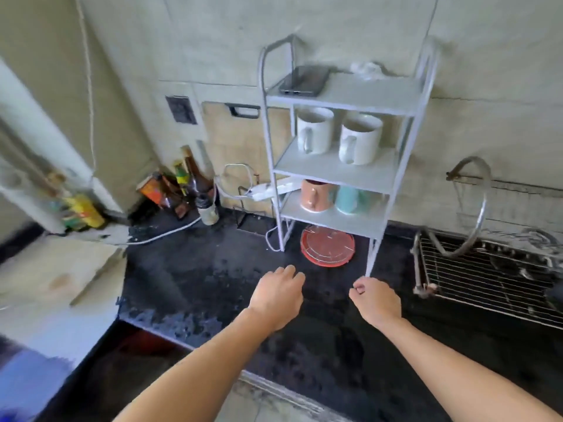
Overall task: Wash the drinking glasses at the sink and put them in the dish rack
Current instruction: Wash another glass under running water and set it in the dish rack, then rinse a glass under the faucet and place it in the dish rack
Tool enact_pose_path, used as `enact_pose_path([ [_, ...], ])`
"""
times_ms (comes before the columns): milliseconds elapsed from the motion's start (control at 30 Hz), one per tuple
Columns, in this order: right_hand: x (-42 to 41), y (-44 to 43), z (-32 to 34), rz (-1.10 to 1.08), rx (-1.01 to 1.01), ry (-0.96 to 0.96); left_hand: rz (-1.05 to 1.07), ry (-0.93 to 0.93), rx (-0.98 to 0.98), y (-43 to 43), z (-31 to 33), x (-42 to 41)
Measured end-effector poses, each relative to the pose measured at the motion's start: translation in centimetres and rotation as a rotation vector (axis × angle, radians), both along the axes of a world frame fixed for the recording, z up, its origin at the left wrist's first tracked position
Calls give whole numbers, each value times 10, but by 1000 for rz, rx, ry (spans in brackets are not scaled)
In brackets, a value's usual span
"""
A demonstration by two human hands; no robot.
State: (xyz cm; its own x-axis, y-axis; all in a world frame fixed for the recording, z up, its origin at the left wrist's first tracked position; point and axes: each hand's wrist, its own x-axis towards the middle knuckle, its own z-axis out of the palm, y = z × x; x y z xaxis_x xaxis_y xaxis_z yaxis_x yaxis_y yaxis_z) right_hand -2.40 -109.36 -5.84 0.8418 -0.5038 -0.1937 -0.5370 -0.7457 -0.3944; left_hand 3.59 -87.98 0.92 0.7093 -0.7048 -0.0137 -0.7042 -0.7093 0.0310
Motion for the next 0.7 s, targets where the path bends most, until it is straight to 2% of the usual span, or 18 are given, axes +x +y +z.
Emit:
enact_pose_path([
  [167,68,119,15,296,1,-68,304,2,38,136,3,24],
  [333,133,231,24,552,20,-111,572,33,-11,248,9,35],
  [533,210,363,16,790,85,-112,865,55,-90,367,3,53],
  [700,259,473,8,1022,132,-46,1116,93,-32,451,1,59],
])
